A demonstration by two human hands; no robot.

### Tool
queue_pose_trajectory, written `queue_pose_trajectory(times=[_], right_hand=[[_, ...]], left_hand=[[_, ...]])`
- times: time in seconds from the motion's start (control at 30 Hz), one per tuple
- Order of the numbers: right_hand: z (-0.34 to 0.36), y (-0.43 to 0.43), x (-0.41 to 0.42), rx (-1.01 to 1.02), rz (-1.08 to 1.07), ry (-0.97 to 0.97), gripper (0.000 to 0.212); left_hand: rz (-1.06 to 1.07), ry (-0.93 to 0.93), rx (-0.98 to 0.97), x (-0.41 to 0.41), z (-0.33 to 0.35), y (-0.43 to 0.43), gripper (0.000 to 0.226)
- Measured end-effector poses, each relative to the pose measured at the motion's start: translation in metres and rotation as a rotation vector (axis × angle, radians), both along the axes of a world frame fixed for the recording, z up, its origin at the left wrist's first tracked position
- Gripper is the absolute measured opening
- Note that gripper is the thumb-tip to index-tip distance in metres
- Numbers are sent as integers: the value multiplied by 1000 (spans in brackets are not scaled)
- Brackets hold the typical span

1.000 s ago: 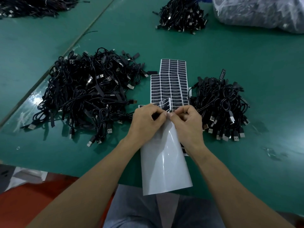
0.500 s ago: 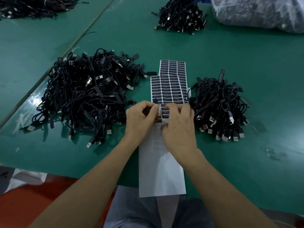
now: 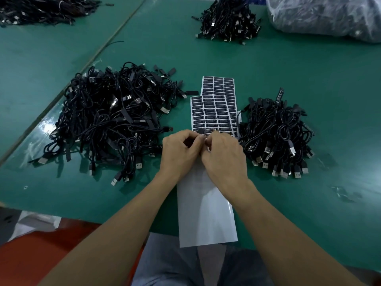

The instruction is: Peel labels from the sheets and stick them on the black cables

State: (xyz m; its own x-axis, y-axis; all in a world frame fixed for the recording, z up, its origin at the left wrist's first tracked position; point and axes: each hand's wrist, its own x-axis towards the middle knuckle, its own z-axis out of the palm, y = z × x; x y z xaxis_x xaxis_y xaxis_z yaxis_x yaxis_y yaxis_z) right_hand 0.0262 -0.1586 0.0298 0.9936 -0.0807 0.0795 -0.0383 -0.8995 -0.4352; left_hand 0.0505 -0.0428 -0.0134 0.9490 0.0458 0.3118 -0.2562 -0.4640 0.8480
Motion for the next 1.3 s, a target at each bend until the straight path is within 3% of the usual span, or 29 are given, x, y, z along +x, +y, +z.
queue_pose_trajectory(times=[0.2, 0.33, 0.43, 0.53, 0.7, 0.93, 1.13, 1.2, 1.3], right_hand=[[-7, -2, 1, 79, -26, -73, 22], [-11, -6, 2, 556, -106, -166, 16], [-14, -8, 1, 946, -106, -113, 18], [-16, -15, 1, 1182, -83, -67, 25], [-16, -22, 1, 1241, -17, -40, 15], [-23, -23, 5, 1276, -62, -7, 9], [-27, -26, 6, 1183, -6, -10, 22], [-27, -26, 6, 1188, 12, -19, 21], [-28, -27, 5, 1247, 1, -32, 17]], left_hand=[[-15, 40, -65, -2, 3, -1, 12], [-32, 123, -221, -1, 1, 2, 23], [-88, 117, -200, 0, 1, 6, 40], [-96, 128, -222, -3, 7, 4, 52], [-96, 90, -121, -4, 16, -2, 46], [-117, 230, -284, -5, 15, 2, 31], [-175, 363, -361, -9, 13, 5, 32], [-205, 352, -302, -8, 18, 5, 34], [-219, 280, -33, -8, 28, 6, 36]])
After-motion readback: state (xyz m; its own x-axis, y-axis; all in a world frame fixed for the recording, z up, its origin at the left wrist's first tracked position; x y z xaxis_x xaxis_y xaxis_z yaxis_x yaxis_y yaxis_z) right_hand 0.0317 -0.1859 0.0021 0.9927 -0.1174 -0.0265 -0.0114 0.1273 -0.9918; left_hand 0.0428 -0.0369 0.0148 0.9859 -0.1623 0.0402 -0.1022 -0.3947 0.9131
